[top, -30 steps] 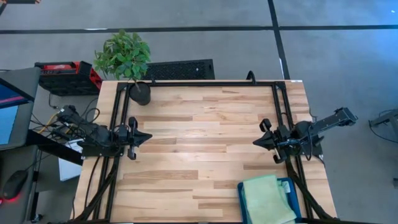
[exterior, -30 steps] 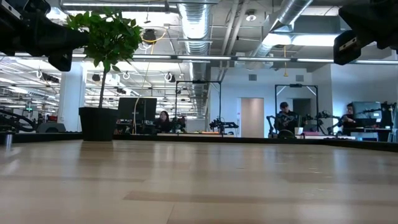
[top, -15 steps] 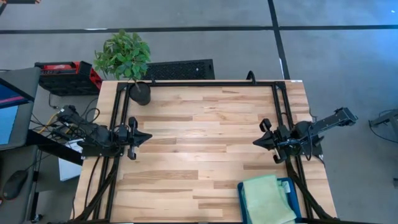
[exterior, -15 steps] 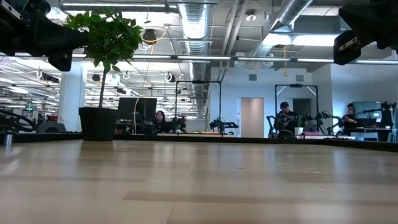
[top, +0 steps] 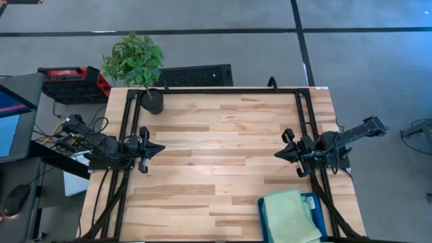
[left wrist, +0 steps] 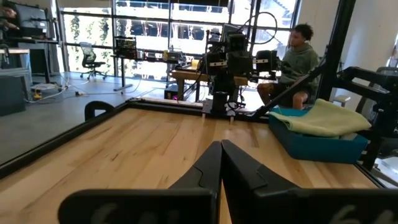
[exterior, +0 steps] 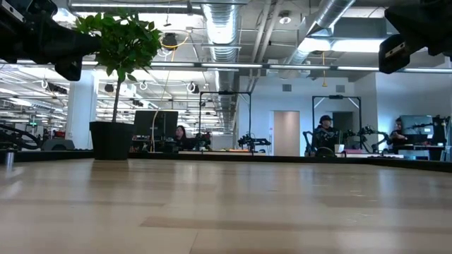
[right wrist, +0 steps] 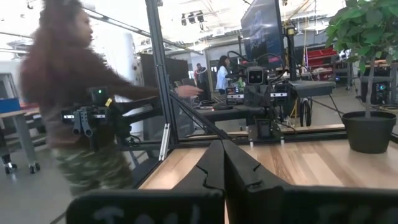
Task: Fold microfiber towels
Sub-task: Return to Home Position
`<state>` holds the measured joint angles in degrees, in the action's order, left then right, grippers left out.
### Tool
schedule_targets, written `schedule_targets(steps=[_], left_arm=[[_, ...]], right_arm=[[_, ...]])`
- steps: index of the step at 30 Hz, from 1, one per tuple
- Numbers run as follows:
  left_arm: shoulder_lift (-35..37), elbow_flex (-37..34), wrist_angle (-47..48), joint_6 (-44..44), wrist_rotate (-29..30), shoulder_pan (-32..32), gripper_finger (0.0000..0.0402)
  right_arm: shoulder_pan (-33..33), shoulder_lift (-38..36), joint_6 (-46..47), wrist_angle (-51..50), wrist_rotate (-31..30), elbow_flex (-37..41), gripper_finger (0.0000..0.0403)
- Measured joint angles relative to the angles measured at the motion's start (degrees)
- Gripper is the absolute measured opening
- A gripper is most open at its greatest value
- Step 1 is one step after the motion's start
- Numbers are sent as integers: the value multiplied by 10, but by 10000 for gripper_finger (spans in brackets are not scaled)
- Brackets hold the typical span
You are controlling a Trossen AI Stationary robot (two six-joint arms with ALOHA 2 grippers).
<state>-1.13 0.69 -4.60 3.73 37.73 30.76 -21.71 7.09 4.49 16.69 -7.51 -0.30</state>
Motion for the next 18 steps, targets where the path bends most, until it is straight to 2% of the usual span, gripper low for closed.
schedule_targets(steps=[18], left_arm=[[0, 0, 0, 0, 0, 0, 0]], right_arm=[[0, 0, 0, 0, 0, 0, 35]])
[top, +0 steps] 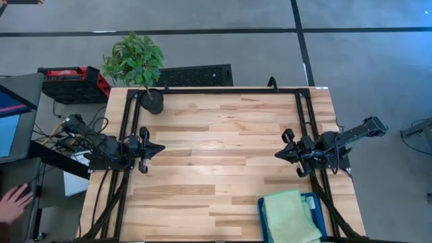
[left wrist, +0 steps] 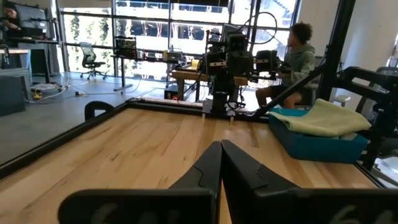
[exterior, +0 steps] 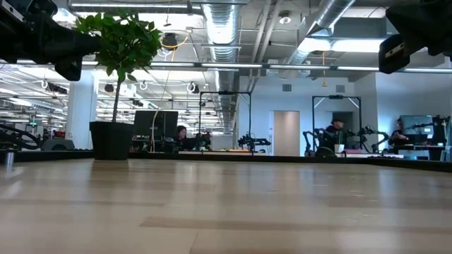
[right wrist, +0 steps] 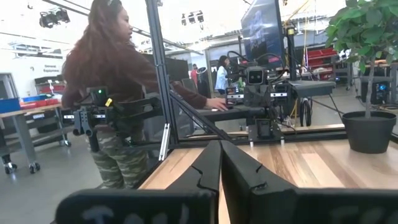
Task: Fold microfiber towels
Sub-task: Return to Home Position
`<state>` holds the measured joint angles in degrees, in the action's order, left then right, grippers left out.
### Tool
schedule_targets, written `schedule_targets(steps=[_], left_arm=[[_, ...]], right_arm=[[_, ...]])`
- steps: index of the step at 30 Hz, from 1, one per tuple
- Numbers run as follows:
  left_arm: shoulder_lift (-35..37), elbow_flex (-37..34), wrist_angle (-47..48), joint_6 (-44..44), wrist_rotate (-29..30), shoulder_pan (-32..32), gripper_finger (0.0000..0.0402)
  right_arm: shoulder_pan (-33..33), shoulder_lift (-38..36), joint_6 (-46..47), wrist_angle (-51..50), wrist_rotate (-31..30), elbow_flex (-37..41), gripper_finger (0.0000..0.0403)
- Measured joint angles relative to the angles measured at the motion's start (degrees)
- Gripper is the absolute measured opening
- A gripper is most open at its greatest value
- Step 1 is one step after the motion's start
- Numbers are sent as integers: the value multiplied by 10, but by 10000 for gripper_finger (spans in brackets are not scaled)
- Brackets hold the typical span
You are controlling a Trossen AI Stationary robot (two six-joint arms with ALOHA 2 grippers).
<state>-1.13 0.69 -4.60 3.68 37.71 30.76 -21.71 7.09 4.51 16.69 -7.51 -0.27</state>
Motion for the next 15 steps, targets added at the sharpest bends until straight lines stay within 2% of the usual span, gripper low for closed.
schedule_targets(steps=[15], left_arm=[[0, 0, 0, -4, 0, 0, 0]], right_arm=[[0, 0, 0, 0, 0, 0, 31]])
